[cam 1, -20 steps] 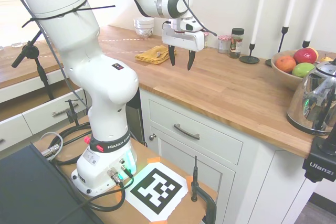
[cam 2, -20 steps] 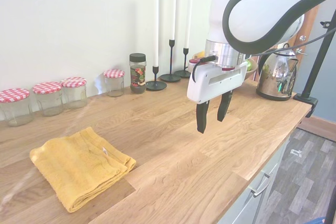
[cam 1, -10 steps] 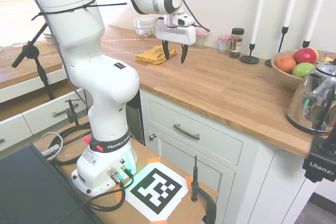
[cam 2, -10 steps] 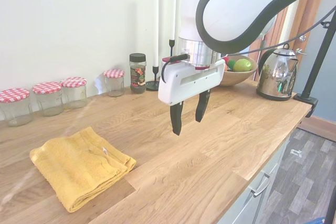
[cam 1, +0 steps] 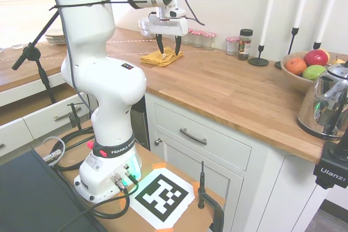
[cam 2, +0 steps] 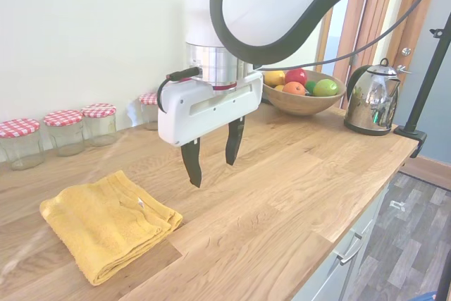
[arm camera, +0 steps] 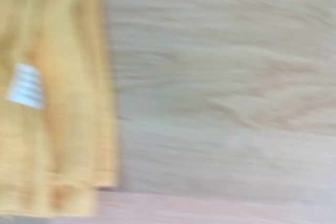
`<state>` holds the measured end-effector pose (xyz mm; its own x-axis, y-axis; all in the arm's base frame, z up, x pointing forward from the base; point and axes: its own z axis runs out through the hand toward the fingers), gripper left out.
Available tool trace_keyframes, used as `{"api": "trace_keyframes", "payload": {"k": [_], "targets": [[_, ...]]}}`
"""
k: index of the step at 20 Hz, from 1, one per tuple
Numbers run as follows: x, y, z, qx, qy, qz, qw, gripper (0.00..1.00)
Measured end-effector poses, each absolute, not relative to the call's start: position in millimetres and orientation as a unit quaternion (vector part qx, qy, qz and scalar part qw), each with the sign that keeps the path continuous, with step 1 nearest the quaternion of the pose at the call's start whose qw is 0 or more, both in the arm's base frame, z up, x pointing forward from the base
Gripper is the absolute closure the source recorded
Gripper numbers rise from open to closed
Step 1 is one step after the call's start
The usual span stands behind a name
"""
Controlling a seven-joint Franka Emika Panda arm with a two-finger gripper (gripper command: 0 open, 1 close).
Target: Wipe the counter
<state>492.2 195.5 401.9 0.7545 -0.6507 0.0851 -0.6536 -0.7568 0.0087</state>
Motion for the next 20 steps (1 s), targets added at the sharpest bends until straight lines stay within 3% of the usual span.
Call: {"api": "trace_keyframes", "payload": {"k": [10, 20], "targets": [[530.5, 235.8, 406.9, 0.944, -0.326, 0.042, 0.014, 0.0], [547.9, 258.6, 374.6, 0.949, -0.314, 0.031, 0.028, 0.0]]}}
